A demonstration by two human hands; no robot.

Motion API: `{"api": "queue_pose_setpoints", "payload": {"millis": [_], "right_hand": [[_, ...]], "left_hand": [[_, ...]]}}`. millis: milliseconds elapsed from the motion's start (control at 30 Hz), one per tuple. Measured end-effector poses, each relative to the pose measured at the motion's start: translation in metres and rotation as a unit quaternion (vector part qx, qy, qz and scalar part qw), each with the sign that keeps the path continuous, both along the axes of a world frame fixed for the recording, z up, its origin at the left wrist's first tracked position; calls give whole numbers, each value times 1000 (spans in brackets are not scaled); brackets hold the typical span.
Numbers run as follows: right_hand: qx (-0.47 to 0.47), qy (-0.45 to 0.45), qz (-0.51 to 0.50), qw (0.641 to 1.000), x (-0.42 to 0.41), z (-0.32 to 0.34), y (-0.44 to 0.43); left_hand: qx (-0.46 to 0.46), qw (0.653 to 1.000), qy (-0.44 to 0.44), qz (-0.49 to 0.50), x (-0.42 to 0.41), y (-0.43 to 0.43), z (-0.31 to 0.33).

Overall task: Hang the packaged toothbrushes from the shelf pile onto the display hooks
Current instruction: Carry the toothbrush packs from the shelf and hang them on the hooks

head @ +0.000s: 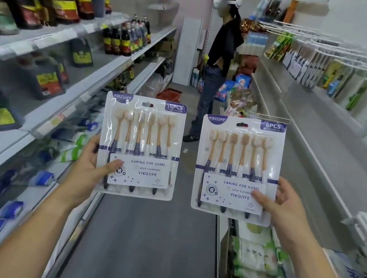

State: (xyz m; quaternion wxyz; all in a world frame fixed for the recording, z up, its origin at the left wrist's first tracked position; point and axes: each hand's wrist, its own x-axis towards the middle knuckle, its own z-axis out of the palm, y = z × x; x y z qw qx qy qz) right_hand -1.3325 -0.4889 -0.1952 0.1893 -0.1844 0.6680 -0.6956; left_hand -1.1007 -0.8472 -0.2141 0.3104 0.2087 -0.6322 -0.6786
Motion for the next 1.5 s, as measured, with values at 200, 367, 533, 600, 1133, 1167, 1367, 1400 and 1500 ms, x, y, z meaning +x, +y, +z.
{"api": "queue_pose_setpoints", "payload": {"millis": [200, 367, 533, 600, 1133, 1167, 1367, 1400, 1500], "right_hand": [[19, 5, -20, 1000, -76, -16, -86], [20, 23, -52, 998, -138, -17, -162], [18, 19, -76, 997, -194, -11, -220], [15, 16, -89, 996, -219, -12, -241], [-3, 2, -117, 993, -471, -18, -389], [0, 2, -116, 993, -488, -17, -395], [1, 7, -143, 990, -570, -7, -435], [3, 7, -154, 988, -583, -7, -441], [11, 10, -191, 981, -620, -8, -455]], "left_hand": [[5, 1000, 12, -15, -78, -90, -20], [3, 1000, 12, -25, -152, -171, -20], [16, 999, 2, -44, -217, -236, -15], [29, 998, 5, -57, -248, -256, -15], [-22, 996, -14, -88, -527, -413, -23], [-21, 995, -13, -93, -545, -423, -20], [0, 992, 0, -123, -656, -472, -8], [0, 991, 2, -134, -677, -481, -10], [-23, 984, -1, -175, -743, -505, -15]]}}
